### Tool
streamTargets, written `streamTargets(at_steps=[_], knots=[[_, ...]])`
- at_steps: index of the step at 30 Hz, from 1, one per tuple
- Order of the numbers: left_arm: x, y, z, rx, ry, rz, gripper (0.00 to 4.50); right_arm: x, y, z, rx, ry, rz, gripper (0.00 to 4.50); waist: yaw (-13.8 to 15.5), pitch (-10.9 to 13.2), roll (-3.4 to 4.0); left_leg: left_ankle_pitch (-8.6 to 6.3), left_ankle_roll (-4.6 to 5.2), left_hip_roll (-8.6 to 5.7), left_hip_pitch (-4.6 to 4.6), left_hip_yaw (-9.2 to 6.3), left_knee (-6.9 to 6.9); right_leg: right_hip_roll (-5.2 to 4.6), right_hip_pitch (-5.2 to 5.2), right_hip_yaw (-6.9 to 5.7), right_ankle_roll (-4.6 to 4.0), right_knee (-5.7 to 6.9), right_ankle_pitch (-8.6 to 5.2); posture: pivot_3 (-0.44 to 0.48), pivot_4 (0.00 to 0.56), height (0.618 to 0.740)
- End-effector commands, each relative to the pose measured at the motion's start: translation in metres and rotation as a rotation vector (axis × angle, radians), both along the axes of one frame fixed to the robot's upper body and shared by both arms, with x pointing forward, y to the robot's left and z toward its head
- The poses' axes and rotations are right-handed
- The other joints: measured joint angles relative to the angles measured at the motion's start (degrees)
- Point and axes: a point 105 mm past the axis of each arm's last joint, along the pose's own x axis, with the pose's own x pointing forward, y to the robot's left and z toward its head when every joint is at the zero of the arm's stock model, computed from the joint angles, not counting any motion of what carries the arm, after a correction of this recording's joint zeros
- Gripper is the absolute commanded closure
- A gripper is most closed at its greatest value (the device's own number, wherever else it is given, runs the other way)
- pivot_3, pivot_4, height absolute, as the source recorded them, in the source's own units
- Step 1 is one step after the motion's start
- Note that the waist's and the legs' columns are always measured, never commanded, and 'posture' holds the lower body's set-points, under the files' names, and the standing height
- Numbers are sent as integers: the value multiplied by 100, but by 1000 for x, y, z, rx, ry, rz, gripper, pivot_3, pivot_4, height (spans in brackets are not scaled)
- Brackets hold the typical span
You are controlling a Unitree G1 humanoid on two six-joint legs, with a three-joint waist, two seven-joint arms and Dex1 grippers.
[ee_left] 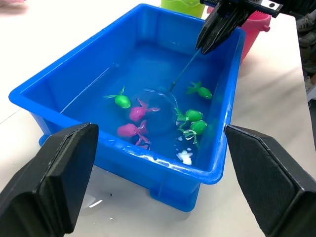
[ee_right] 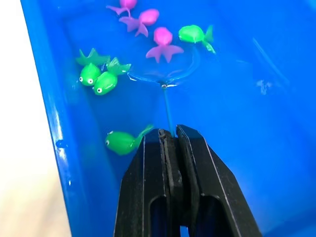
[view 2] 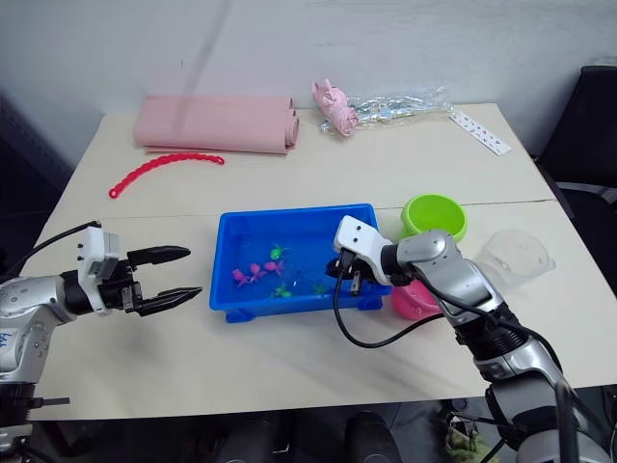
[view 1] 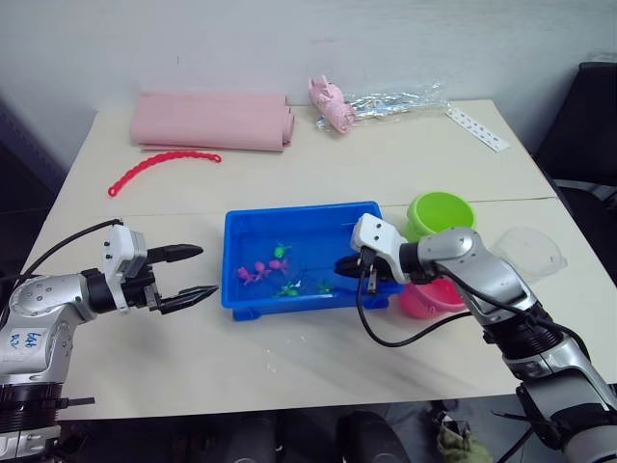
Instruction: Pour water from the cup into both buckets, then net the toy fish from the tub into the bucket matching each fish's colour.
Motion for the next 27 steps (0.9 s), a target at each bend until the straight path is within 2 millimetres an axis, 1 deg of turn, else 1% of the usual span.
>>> streamTargets(at_steps=[1,12,16,25,27], knots=[[-3,0,8,-2,-37,-3,53,-2,3,10,36,-48,20,4500,0,0,0,0,0,0,0,0,0,0,0,0,0,0,0,0,150,740],[-3,2,7,1,-34,-2,53,-3,-1,6,42,-72,23,4500,0,0,0,0,0,0,0,0,-1,0,0,0,0,0,0,0,150,740],[-4,2,7,3,-31,-2,53,-4,-8,12,61,-100,22,4500,2,0,0,0,-1,0,0,0,-2,0,0,0,0,-2,0,0,150,740],[-3,1,4,3,-25,-6,53,-5,-26,16,74,-126,14,4500,2,0,0,-1,-1,0,0,0,-4,0,1,0,0,-4,0,0,150,740],[-3,0,6,0,-28,-12,53,-7,-29,21,103,-130,14,4500,3,0,0,-1,-1,0,0,0,-4,0,1,0,0,-4,0,0,150,740]])
